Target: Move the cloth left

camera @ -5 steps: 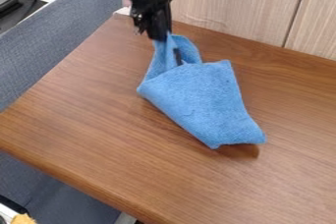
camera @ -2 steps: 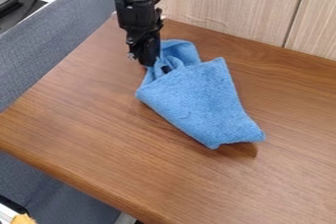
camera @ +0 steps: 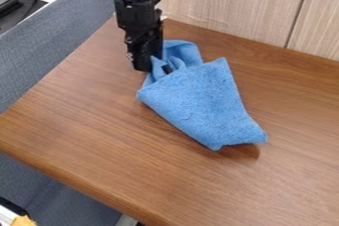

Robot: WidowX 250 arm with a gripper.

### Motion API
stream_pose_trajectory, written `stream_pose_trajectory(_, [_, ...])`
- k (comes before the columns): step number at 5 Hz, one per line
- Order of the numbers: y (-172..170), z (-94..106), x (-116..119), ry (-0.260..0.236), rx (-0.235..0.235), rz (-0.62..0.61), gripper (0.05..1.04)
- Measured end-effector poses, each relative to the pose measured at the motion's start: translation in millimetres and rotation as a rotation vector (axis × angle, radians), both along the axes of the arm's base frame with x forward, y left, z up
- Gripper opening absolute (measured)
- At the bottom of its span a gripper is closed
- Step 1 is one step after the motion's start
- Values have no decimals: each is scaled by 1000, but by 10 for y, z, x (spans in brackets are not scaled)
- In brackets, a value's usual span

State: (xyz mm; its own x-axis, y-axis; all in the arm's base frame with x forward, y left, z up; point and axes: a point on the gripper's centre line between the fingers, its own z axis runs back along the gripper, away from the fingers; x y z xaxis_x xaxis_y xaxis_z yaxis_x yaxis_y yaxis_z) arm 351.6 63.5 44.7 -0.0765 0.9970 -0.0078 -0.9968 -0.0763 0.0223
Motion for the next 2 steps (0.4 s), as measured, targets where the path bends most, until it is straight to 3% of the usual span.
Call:
stream_pose_trajectory(1, [-1, 76, -42, 16, 1, -22, 995])
stream_pose_trajectory(2, [25, 309, -53, -24, 23, -25, 1001])
